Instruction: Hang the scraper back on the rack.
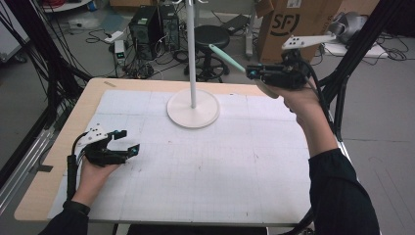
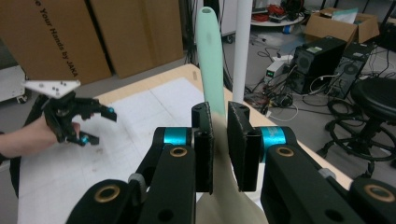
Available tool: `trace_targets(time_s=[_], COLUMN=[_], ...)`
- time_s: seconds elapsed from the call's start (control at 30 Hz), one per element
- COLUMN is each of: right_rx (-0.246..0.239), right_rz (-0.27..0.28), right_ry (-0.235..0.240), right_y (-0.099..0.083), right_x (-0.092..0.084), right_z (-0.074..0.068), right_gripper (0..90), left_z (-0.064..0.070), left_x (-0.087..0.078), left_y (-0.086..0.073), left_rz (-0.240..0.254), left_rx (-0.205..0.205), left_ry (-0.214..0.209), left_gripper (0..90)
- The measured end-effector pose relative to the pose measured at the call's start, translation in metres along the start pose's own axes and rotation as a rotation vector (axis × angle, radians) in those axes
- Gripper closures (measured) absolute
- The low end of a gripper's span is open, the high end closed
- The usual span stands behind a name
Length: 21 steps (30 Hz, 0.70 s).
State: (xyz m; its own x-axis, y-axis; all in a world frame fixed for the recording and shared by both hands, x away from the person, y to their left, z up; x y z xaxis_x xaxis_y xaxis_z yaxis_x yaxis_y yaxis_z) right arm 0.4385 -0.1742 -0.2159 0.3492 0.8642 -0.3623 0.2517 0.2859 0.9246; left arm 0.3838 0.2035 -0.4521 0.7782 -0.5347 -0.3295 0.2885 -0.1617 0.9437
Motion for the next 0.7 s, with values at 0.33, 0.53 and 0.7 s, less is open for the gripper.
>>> trace_targets(time_s=[0.33, 0.53, 0.7], right_rx=[-0.001, -0.011, -0.012], right_rz=[0.034, 0.057, 0.055], right_ry=[-0.022, -0.038, -0.056], right_y=[0.046, 0.066, 0.075], right_x=[0.001, 0.001, 0.001], right_z=[0.009, 0.013, 0.017], right_gripper=[81.2, 81.2, 81.1], left_z=[0.0, 0.0, -0.001], left_x=[-0.001, -0.001, -0.002], left_y=[0.0, -0.001, -0.002], left_rz=[0.0, -0.001, -0.004], left_rx=[-0.009, -0.008, -0.008], left_ry=[-0.012, -0.014, -0.015], left_gripper=[19.2, 19.3, 19.3])
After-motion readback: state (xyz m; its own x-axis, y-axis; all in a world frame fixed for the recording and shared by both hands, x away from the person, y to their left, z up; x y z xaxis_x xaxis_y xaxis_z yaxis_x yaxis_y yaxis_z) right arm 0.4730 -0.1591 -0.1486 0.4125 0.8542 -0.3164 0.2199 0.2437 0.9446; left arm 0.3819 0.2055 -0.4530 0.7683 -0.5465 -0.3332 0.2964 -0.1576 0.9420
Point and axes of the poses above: each handheld gripper's, and its own axes: x roughly forward along the jaws, y roughly out of its top, z roughly to its right, the point moved 9 cm from there along x, roughly forward along the jaws, and after that the axes turned 11 degrees about y, right-handed, at the moved point
